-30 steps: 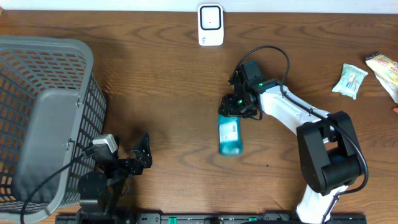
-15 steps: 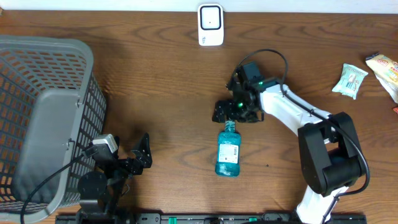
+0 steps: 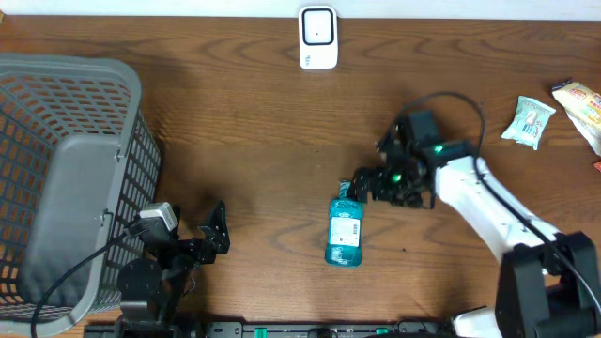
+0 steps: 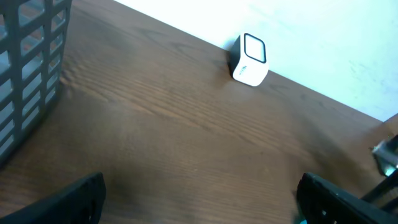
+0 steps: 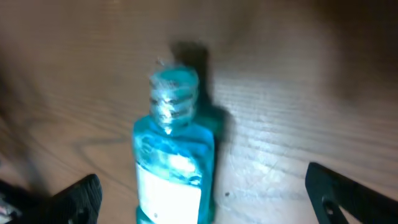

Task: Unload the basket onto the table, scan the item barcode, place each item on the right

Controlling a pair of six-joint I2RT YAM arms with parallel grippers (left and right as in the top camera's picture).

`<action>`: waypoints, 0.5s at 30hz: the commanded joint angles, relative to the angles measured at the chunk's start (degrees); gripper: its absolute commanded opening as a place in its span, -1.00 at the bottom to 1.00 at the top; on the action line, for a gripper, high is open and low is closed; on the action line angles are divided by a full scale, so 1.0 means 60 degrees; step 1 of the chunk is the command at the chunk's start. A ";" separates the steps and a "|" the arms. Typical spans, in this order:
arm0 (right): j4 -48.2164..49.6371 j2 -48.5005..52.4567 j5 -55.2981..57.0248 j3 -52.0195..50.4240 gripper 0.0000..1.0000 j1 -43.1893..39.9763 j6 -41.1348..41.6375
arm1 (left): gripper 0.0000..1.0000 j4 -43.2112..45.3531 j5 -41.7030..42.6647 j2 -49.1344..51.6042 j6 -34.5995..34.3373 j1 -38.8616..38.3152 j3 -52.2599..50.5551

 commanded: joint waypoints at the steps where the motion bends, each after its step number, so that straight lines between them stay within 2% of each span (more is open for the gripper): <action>1: 0.0670 0.0251 -0.0062 -0.0754 0.98 0.0310 0.0616 | 0.96 -0.0011 0.0117 -0.0025 -0.0117 -0.0040 0.0015; 5: 0.1155 0.0342 0.0594 -0.0878 0.98 0.0506 0.0954 | 0.96 -0.0011 0.0117 -0.0025 -0.0117 -0.0040 0.0015; 15: 0.1443 0.0739 0.0106 -0.0878 0.98 0.1140 0.0954 | 0.96 -0.0007 0.0117 -0.0025 -0.0120 -0.0040 0.0015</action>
